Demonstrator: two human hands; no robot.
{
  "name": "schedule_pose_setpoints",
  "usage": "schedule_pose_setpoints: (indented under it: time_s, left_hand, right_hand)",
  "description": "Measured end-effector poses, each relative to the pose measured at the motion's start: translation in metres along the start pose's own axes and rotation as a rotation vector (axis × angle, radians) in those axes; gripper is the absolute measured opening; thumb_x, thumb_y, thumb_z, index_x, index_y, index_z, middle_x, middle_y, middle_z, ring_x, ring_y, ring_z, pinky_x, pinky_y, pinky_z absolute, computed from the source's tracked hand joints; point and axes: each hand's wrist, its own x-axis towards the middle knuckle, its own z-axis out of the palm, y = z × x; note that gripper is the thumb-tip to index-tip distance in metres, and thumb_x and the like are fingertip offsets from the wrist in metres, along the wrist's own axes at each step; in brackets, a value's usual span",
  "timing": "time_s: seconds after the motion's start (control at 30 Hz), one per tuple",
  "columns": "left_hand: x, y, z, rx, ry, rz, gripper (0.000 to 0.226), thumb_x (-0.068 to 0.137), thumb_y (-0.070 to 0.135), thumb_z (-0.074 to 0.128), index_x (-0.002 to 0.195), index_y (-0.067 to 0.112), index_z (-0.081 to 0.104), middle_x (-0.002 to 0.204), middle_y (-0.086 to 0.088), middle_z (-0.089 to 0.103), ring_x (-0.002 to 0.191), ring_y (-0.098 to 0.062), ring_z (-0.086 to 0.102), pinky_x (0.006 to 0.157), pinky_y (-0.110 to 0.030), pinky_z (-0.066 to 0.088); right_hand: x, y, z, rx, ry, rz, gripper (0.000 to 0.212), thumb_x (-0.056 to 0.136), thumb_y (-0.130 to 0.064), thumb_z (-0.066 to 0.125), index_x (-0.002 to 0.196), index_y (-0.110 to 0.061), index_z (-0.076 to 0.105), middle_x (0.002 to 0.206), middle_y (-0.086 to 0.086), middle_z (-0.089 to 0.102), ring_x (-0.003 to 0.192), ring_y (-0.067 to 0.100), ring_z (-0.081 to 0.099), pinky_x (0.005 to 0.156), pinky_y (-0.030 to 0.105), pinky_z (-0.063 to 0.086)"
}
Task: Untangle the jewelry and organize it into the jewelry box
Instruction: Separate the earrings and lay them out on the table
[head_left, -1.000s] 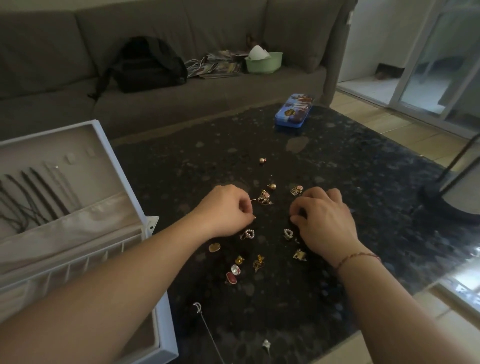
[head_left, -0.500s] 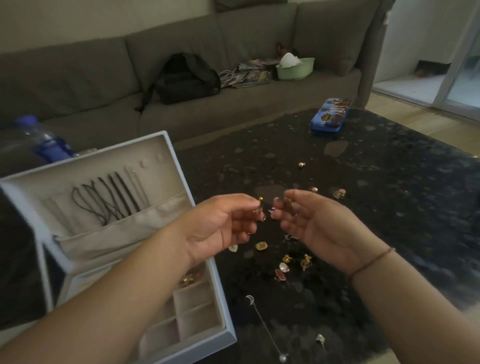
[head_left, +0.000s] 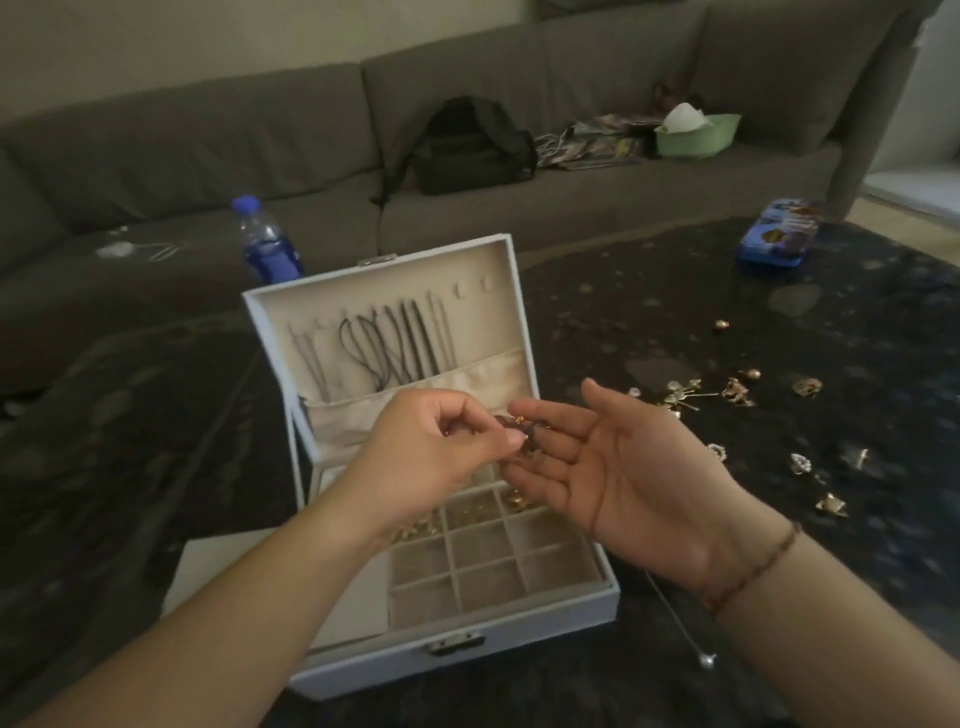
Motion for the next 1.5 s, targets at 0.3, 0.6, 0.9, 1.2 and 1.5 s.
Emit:
schedule_pose_setpoints:
  time_s: [0.3,0.6,0.9,1.2,1.5]
  left_hand:
    - [-0.069,-0.033,-0.078,0.401,0.032,0.135,0.016,0.090,0.040,0.064,0.084,0.026,0.070,0.075,0.009,0.065,0.073,-0.010,0.061,0.065,-0.028,0.049]
    - [-0.106,-0.064,-0.091,0.963,-0.062,0.341,0.036,0.082,0.065,0.052,0.092,0.033,0.066,0.099,0.019,0.057,0.097,-0.008,0.053,0.086,-0.036,0.050]
    - [-0.108,-0.078,-0.072,1.085,0.085,0.515,0.039,0.080,0.054,0.061,0.082,0.016,0.073,0.089,-0.002,0.067,0.081,-0.027,0.062,0.074,-0.043,0.052]
    - [-0.100,-0.098,-0.064,1.031,0.173,0.581,0.046,0.085,0.053,0.056,0.084,0.012,0.076,0.093,-0.009,0.069,0.083,-0.037,0.064,0.072,-0.053,0.051]
    - [-0.097,-0.096,-0.056,0.988,0.136,0.681,0.039,0.082,0.048,0.067,0.084,0.011,0.078,0.091,-0.008,0.069,0.082,-0.035,0.064,0.076,-0.050,0.050]
  right_hand:
    - [0.016,0.039,0.031,-0.280,-0.059,-0.037,0.026,0.095,0.000,0.050,0.118,0.005,0.059,0.114,0.024,0.068,0.106,0.031,0.069,0.088,0.035,0.057]
    - [0.042,0.089,0.036,-1.578,0.038,-0.492,0.019,0.088,-0.008,0.067,0.087,-0.027,0.072,0.085,-0.012,0.073,0.085,-0.004,0.063,0.077,0.008,0.045]
    - [0.047,0.099,0.032,-1.794,-0.127,-0.654,0.020,0.087,-0.006,0.064,0.101,-0.016,0.074,0.096,-0.002,0.073,0.088,0.007,0.063,0.083,0.004,0.039]
    - [0.044,0.105,0.028,-1.969,-0.237,-0.793,0.023,0.075,-0.008,0.073,0.097,-0.002,0.068,0.093,0.018,0.063,0.083,0.040,0.061,0.067,0.050,0.054]
    - [0.041,0.101,0.021,-1.970,-0.272,-0.914,0.030,0.079,-0.005,0.049,0.102,-0.002,0.066,0.089,0.018,0.062,0.075,0.040,0.061,0.055,0.047,0.052]
